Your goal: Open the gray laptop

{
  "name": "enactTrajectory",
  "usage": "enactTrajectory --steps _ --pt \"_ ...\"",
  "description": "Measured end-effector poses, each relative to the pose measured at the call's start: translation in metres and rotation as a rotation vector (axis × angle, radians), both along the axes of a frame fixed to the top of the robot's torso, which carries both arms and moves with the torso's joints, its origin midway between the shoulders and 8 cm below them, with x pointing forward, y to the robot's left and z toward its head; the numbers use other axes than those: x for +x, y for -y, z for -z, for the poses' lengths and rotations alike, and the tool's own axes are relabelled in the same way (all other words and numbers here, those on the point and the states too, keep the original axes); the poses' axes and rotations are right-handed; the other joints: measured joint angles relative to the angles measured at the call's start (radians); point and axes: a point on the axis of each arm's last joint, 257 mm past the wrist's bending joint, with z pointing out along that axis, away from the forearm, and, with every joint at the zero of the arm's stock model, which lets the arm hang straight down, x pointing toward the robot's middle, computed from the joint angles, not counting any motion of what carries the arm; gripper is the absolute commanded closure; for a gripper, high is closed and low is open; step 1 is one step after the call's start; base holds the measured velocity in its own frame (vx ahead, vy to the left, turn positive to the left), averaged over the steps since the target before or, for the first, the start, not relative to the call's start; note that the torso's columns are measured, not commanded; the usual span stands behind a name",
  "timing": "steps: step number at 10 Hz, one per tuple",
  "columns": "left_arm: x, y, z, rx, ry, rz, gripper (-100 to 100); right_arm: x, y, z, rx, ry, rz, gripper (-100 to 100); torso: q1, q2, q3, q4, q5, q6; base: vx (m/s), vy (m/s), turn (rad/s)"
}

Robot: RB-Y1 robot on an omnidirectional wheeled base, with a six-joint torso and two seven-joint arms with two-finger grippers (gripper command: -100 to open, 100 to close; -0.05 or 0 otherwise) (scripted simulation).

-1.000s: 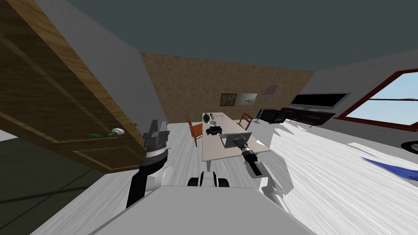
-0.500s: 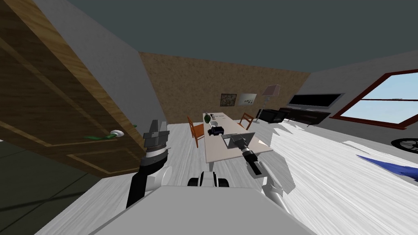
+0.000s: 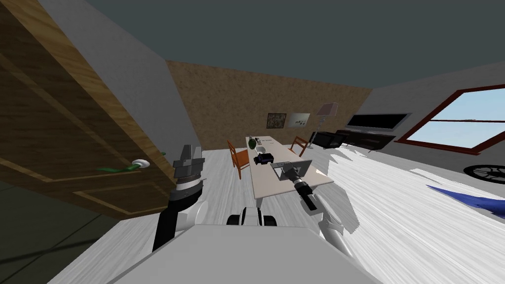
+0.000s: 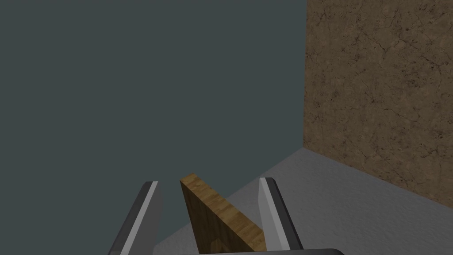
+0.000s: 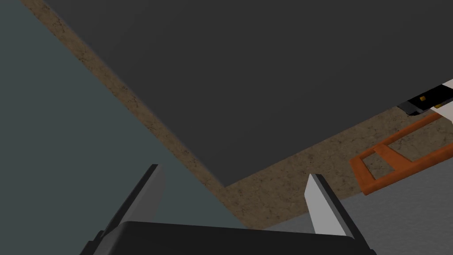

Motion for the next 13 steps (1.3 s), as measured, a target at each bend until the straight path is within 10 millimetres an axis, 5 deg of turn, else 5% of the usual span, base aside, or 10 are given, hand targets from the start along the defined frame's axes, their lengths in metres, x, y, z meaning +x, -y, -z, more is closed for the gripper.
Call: enactTrajectory --steps 3,4,13 --pt "0.000 0.000 0.000 0.000 0.000 0.000 0 0.004 0.006 -0.002 -0.049 -0.005 0.006 -100 0.002 0.000 0.000 0.000 0.000 0.000 0.027 0.031 0.037" --pt "0.000 0.000 0.000 0.000 0.000 0.000 0 0.005 0.007 -0.002 -0.047 -0.006 0.009 100 0.002 0.000 0.000 0.000 0.000 0.000 0.008 -0.001 -0.014" --pt "0.000 0.000 0.000 0.000 0.000 0.000 0 0.017 0.057 0.010 -0.044 -0.138 0.026 100 -0.007 -0.012 -0.006 -0.013 -0.010 0.000 -0.020 0.034 0.129"
